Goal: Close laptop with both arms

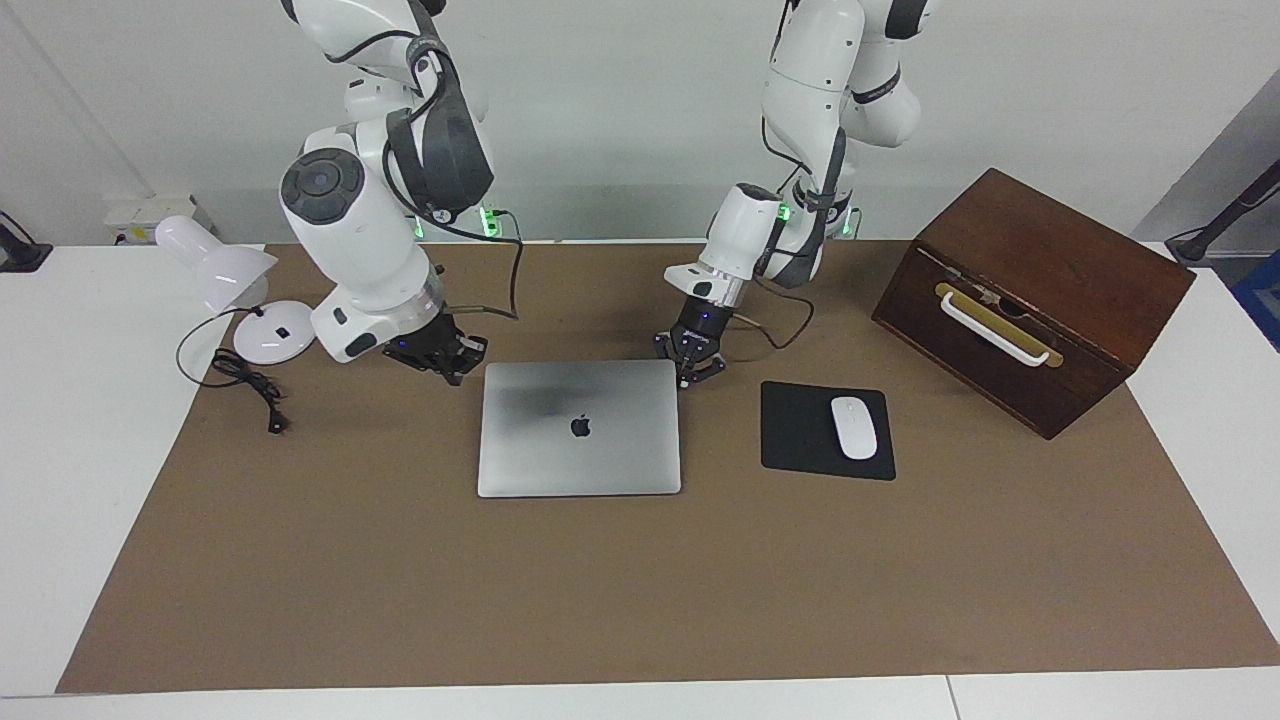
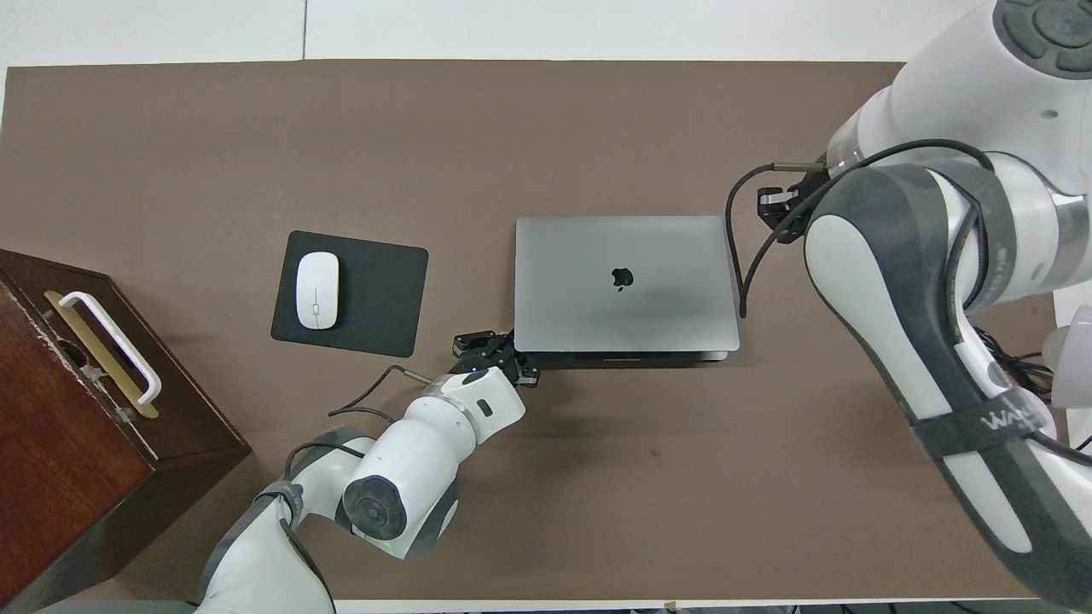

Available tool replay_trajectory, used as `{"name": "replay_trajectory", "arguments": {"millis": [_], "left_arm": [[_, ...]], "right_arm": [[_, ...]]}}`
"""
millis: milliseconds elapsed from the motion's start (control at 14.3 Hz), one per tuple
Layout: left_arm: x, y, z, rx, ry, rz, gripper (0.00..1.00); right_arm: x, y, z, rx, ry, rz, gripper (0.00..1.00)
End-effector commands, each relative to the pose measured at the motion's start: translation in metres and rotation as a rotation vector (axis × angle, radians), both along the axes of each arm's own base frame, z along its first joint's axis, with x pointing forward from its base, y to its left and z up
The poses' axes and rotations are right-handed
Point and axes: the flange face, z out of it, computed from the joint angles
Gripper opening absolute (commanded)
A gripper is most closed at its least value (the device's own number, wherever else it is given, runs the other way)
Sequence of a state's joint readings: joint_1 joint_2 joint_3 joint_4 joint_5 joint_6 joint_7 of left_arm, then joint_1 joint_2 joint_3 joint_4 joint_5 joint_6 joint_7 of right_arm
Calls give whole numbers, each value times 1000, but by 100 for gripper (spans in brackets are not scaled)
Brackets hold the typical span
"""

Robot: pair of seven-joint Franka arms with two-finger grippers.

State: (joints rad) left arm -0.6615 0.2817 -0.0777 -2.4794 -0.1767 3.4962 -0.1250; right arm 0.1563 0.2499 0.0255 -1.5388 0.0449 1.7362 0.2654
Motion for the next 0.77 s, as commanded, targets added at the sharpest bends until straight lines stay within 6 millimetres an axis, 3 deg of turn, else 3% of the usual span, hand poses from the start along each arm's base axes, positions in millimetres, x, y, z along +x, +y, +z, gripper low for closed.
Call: {"name": "replay_trajectory", "arguments": {"millis": [0,209,419,628,698], "left_arm": [[-2,-4,4,-14,12,16,0],[-4,-1,12,-14,22,20,0],[-6,2,24,-5,45,21,0],[-16,9,21,15,55,11,0],[-22,11,17,23,60,4,0]], "right_arm": [[-5,-32,34,-15,-61,76,0],[-17,-66,63,-18,-85,169,0],[-43,-94,97,-19,-91,183,20],[-61,-114,113,-10,-98,205,71],[-62,-114,116,-7,-104,203,96]]}}
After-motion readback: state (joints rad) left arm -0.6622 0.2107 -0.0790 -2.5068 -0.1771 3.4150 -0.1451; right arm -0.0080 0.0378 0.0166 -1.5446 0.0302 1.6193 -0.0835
